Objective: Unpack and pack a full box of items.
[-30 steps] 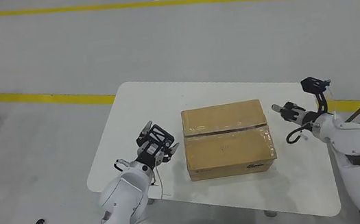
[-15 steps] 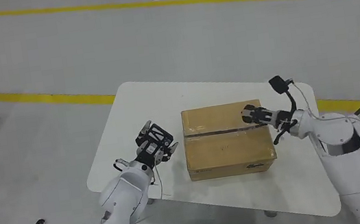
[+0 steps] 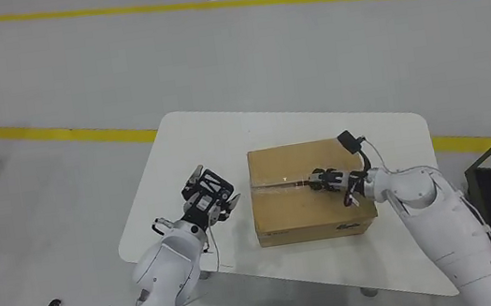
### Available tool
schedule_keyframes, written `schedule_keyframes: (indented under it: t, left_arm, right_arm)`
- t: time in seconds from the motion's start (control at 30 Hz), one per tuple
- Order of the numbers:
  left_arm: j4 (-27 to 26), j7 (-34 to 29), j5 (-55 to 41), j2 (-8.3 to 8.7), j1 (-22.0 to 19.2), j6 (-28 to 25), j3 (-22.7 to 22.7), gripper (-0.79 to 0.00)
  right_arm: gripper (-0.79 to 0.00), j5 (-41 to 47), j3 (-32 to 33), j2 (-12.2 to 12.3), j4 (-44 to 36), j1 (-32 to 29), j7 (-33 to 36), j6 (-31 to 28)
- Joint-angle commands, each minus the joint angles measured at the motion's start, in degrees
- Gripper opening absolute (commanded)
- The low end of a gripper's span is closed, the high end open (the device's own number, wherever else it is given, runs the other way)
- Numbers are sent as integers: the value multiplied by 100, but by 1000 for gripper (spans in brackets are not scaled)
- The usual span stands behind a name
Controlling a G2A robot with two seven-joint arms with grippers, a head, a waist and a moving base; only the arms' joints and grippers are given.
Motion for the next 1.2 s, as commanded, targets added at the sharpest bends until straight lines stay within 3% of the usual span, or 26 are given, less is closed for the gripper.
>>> schedule_keyframes:
  t: [0.0, 0.2, 0.37, 0.7, 0.9, 1.07, 1.17]
  left_arm:
    - [9, -2, -9, -1, -17, -10, 10, 0]
    - [37, -1, -5, -1, -46, -14, 21, 0]
    - [28, -8, 13, 3, -33, 1, 13, 0]
    - [-41, -6, 48, 20, 47, 31, -53, 0]
    - [-57, -7, 68, 28, 61, -8, -58, 0]
    - [-52, -2, 50, 30, 49, -1, -67, 0]
    - [-70, -4, 53, 35, 66, 12, -92, 0]
  right_arm:
    - [-785, 9, -34, -5, 21, 22, -15, 19]
    - [-785, 455, 268, 45, -358, -19, 48, -36]
    - [-785, 333, 468, 117, -832, -98, 87, 22]
    - [-785, -487, 51, 107, -329, -107, -319, 201]
    - [-785, -120, 189, 112, -297, -8, -336, 172]
    - [-785, 195, 456, 173, -899, -31, -14, 111]
    - [-785, 332, 296, 152, -1111, -42, 64, 43]
